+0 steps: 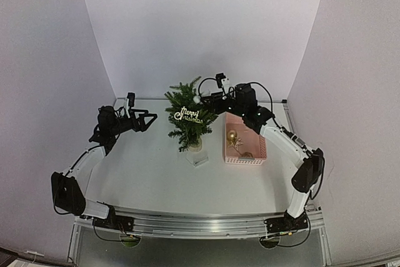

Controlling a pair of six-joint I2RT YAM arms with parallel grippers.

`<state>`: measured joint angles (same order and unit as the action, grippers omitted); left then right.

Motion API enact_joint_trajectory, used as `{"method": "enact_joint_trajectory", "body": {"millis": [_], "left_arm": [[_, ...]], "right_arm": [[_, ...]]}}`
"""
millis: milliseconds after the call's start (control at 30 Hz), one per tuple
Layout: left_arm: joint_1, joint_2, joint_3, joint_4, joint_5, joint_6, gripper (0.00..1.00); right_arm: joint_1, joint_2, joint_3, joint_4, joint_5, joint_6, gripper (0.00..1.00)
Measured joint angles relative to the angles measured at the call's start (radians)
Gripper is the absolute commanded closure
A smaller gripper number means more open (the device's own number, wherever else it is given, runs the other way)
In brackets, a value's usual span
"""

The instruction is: Decorate the small christmas tree

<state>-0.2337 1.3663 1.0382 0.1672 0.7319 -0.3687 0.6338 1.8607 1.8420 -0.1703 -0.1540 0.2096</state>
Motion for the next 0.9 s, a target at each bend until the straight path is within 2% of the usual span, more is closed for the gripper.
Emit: {"method": "enact_joint_trajectory", "body": {"millis": [633,733,900], "left_arm": [[0.000,0.000,0.000,0.002,0.003,0.000,0.01],[0.000,0.000,0.000,0.002,0.003,0.000,0.01],[0.000,0.000,0.000,0.010,-0.001,-0.009,0.01]], "right_arm": [[-0.016,-0.051,0.032,-0.027,-0.046,0.030,0.34],[-0.036,-0.073,0.028,-0.033,-0.042,0.068,0.33],[-0.116,-0.180,-0.046,-0.059,0.001,0.158,0.28]]}}
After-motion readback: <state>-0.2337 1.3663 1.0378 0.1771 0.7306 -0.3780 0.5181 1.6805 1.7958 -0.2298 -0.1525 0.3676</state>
